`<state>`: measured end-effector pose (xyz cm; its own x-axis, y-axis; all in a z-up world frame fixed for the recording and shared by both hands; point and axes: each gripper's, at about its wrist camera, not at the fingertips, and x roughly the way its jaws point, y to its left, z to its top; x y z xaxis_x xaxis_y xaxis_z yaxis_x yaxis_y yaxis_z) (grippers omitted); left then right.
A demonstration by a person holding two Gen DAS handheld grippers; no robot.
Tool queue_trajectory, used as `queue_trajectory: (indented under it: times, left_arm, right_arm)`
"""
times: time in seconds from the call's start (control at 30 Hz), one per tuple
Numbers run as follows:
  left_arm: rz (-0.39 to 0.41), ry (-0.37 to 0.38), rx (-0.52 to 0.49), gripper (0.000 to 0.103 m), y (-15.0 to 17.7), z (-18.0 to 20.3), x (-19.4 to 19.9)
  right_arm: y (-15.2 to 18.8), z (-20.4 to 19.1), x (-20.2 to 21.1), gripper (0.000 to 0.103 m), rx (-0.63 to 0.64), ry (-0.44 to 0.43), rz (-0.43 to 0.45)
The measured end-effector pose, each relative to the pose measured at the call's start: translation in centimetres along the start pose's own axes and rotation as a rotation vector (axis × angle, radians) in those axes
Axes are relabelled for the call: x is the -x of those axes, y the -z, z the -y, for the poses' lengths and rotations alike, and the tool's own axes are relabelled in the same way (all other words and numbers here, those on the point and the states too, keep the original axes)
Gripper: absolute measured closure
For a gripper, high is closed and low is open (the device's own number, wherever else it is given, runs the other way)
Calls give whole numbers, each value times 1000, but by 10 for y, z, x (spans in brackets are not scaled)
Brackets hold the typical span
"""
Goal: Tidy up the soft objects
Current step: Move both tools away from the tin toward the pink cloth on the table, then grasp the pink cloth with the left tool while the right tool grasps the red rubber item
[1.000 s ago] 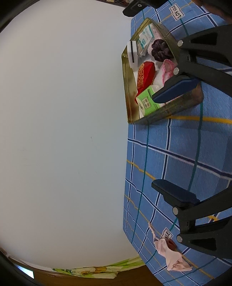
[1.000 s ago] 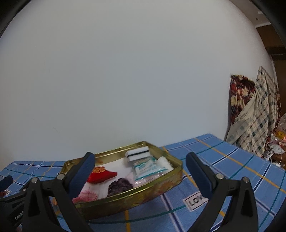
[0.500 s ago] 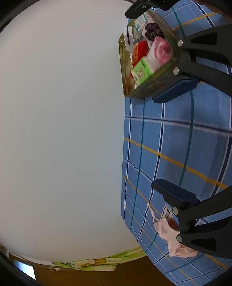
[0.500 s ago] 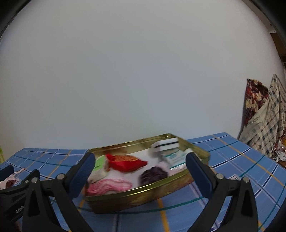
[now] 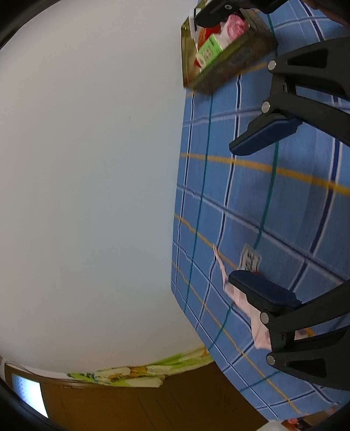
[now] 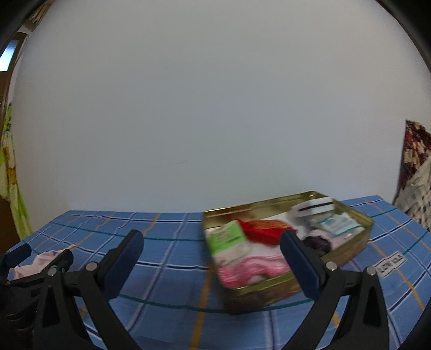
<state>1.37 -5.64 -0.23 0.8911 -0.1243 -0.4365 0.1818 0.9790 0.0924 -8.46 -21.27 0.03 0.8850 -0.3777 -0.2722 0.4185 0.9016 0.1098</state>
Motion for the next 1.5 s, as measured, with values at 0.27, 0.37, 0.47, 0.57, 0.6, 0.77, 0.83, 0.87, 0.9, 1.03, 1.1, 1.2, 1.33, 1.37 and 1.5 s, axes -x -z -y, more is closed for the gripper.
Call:
queue_trajectory:
  times: [0.27,0.37,0.47,0.57,0.6,0.77,0.83,0.87,0.9,1.03,1.1,1.2,1.33,1.37,1.5]
  left_arm:
    - [-44,-100,29,14,2,-55,-13]
    - [-76,-121,57,14,4,-80,-18]
    - [-116,-133,95,14,7,-105,-27]
    - [-186,-149,139,15,10,-123,-38]
    - [-216,-146,156,15,12,-128,-44]
    - [-349,-74,232,15,24,-144,-68]
    - [-358,-38,245,30,26,-145,-68]
    - [-364,-14,249,52,27,-145,-69]
    - [-375,23,253,71,29,-145,-70]
    - [-386,97,257,90,32,-144,-68]
    - [-376,135,249,91,32,-143,-61]
    - [-307,230,253,91,33,-144,-40]
    - [-148,345,219,91,31,-149,0]
    - [-126,355,218,91,31,-152,6]
    - [-72,368,276,91,27,-176,25]
  right_arm:
    - [4,-43,-7,0,19,-93,-32]
    - [6,-57,-10,0,35,-124,-51]
    - [7,-67,-14,0,36,-150,-65]
    - [9,-73,-20,0,32,-165,-86]
    - [9,-75,-22,0,30,-169,-91]
    - [11,-84,-24,0,27,-187,-110]
    - [11,-87,-24,0,33,-190,-112]
    - [11,-88,-25,0,36,-191,-113]
    - [11,-89,-25,0,37,-191,-115]
    - [12,-93,-29,0,35,-188,-135]
    - [12,-93,-30,0,31,-188,-137]
    - [12,-94,-30,0,31,-192,-137]
    - [12,-97,-32,0,37,-201,-148]
    - [13,-98,-33,0,40,-205,-151]
    - [14,-105,-37,0,50,-233,-168]
